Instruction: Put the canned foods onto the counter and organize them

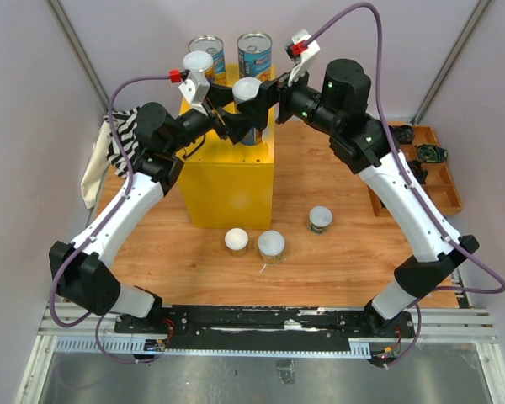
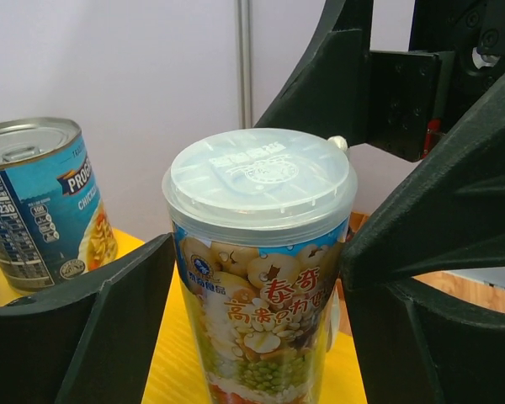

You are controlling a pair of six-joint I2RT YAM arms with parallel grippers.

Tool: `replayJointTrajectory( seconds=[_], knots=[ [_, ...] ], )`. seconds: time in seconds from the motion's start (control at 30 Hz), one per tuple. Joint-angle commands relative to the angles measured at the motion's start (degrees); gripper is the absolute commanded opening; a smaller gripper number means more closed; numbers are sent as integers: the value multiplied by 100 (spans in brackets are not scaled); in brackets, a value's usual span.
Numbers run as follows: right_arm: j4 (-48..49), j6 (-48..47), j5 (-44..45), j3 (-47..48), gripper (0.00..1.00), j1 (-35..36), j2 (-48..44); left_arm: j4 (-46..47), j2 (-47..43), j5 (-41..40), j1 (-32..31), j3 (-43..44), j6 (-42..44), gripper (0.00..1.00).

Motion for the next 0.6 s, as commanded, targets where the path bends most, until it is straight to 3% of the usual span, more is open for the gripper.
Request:
replayJointTrajectory(
  seconds=[0.0,0.57],
  knots=[
    [190,150,-330,289,92,-192,128,34,-161,-41,-43,-60,-19,83],
    [202,502,-809,552,54,-257,493,70,-630,-206,-46,-463,2,87]
  ],
)
